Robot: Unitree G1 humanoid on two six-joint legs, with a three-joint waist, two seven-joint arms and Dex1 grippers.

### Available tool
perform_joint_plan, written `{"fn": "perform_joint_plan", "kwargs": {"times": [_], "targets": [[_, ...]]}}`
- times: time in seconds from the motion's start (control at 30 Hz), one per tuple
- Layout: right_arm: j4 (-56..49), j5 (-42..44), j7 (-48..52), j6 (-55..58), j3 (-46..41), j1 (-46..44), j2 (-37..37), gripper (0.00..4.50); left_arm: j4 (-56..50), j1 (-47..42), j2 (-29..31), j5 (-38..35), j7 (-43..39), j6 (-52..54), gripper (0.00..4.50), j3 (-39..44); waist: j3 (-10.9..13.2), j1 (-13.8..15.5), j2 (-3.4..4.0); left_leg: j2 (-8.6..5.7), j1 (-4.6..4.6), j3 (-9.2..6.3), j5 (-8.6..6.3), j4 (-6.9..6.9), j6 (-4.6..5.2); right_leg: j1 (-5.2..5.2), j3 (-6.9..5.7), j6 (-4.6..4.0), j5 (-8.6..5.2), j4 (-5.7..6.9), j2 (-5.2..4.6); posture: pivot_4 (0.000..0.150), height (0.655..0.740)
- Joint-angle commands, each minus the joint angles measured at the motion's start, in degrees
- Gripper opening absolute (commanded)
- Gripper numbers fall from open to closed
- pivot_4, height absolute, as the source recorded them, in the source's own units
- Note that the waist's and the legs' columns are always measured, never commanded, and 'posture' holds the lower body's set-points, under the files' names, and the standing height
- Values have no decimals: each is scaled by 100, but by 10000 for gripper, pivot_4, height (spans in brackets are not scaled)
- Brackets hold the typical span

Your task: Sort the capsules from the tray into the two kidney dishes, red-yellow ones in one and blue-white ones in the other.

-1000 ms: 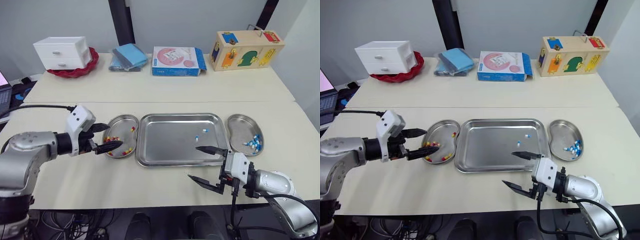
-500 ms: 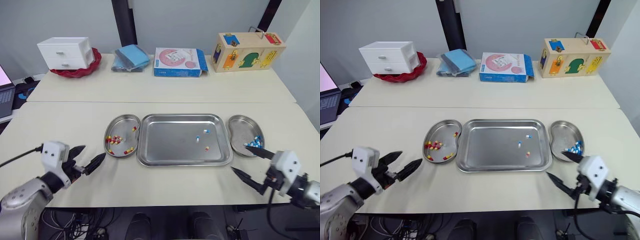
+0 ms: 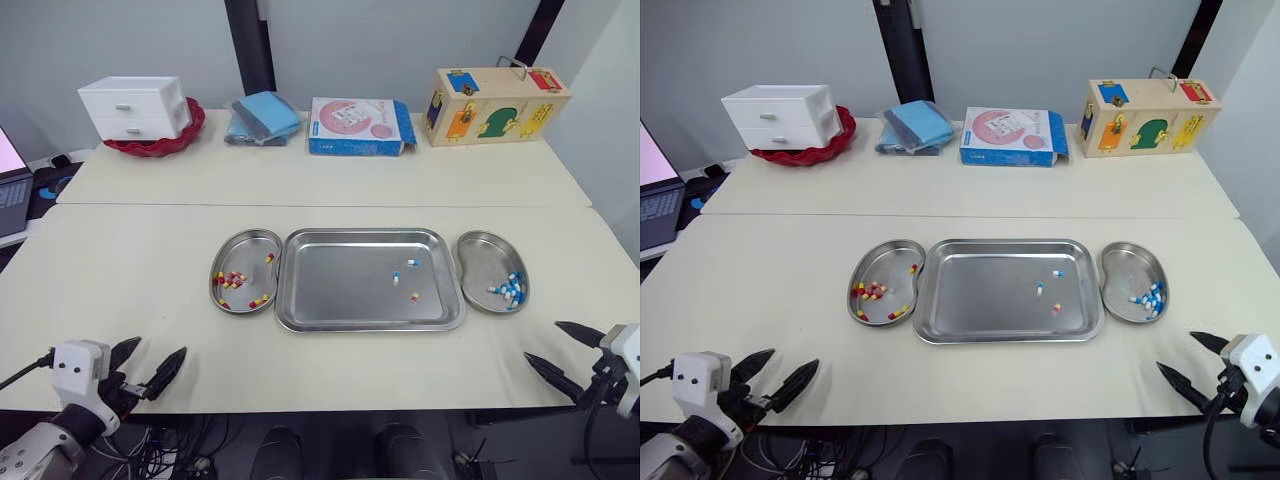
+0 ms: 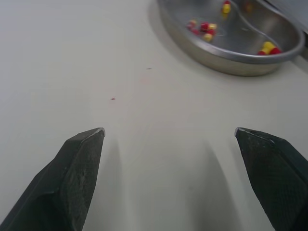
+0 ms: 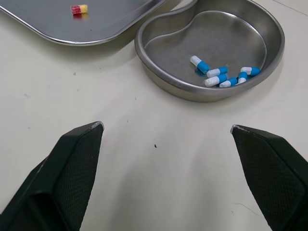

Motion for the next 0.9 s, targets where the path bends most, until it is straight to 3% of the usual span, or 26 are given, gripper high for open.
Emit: {"fn": "perform_joint_plan", "kwargs": {"times": [0.03, 0.27, 0.57, 0.7, 0.9], "targets": [[-180, 19, 26, -138, -216, 193, 4, 45000, -622, -118, 404, -148, -604, -54, 44924, -593, 0, 0, 0, 0, 0, 0, 0, -1, 0, 0, 0, 0, 0, 0, 0, 1500, 7078], [-939, -26, 45, -291, -407, 1158, 270, 45000, -1013, -1032, 518, -529, -1367, -297, 44924, -1831, -20, 30, 35, 1, -5, 0, 0, -2, -1, 1, 1, 3, 1, -4, 2, 1500, 7078], [-2464, -113, -302, 22, -125, 2044, 693, 45000, -385, -1357, 266, -530, -1695, -924, 44924, -2083, -44, -30, 72, 0, 3, 2, 0, -5, 0, 1, 11, 1, -2, -7, 6, 1500, 7078], [-3328, -120, -691, 707, 333, 1909, 633, 45000, -218, -1371, 233, -415, -1651, -1138, 44924, -2096, -49, -11, 63, 1, 0, 1, 0, -4, 0, 1, 11, 1, -3, -9, 6, 1500, 7078], [-4045, -250, -1479, 2023, 1298, 877, 475, 45000, -208, -1366, 207, -376, -1595, -1276, 44924, -2187, -56, -9, 52, 1, 0, 1, 0, -4, 0, 1, 10, 1, -2, -11, 6, 1500, 7078]]}}
